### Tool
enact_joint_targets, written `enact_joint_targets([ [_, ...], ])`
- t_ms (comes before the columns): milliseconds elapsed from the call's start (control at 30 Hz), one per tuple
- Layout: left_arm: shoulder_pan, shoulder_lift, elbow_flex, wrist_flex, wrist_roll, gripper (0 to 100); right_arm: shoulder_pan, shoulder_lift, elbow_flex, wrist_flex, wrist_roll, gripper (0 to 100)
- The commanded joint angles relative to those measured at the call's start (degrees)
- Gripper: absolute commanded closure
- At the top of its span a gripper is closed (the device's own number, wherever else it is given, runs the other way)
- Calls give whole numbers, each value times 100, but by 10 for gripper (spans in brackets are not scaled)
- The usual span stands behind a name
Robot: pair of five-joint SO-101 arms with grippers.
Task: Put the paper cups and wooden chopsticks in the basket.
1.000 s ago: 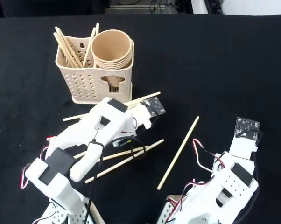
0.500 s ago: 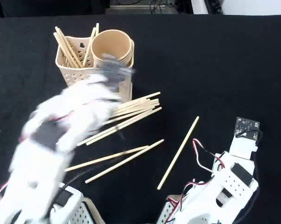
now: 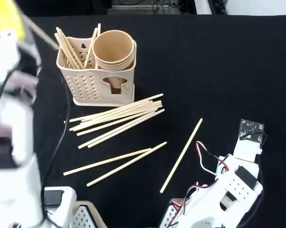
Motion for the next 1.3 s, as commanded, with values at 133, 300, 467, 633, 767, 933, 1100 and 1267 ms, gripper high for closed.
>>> enact_joint_targets([
  [133, 40, 589, 382, -343, 835, 971, 44, -84, -31, -70, 35, 985],
  [300, 180, 923, 1007, -343, 818, 967, 44, -84, -31, -70, 35, 985],
  [467, 215, 1090, 1604, -290, 246, 876, 44, -84, -31, -70, 35, 985],
  [633, 233, 1081, 1332, 985, -246, 818, 44, -84, -31, -70, 35, 984],
  [767, 611, 1134, 84, 3218, -897, 818, 44, -84, -31, -79, 26, 984],
  [933, 1921, 1152, -831, 5785, -1952, 819, 53, -84, -31, -88, 18, 984],
  [1100, 2862, 1152, -400, 6505, -2259, 818, 53, -84, -22, -88, 18, 984],
  [1267, 3574, 1143, 1332, 6189, -2629, 818, 53, -84, -22, -88, 26, 984],
])
